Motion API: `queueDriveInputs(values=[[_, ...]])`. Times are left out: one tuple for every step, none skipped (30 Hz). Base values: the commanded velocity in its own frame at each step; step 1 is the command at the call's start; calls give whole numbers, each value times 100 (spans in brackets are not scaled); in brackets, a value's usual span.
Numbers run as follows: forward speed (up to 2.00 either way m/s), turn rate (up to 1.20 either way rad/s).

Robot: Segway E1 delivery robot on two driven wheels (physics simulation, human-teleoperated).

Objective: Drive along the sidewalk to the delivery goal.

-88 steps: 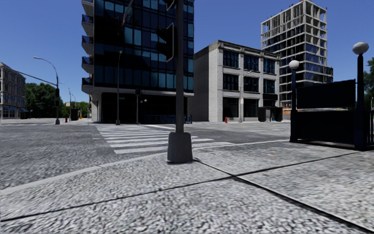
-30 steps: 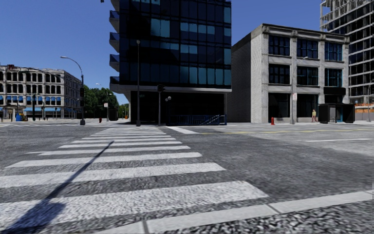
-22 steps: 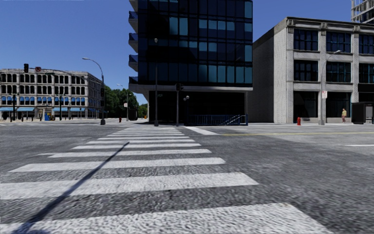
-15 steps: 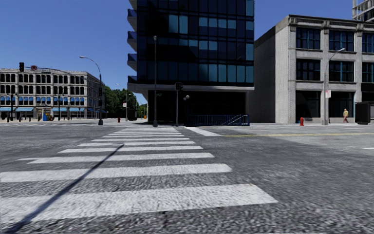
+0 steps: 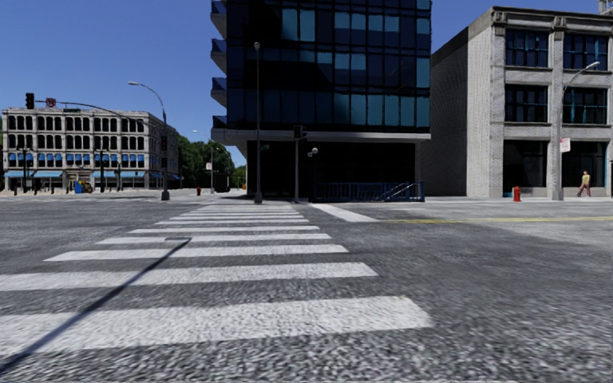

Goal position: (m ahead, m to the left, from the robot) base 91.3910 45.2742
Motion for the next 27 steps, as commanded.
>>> queueDriveInputs(values=[[200,3],[200,3],[200,3],[200,3],[200,3],[200,8],[200,22],[200,22],[200,36],[200,45],[200,52],[200,52],[200,55],[200,56],[200,56],[200,51],[200,51],[200,27],[200,9],[200,1],[200,0],[200,0],[200,0],[200,0],[200,0],[200,0],[200,0]])
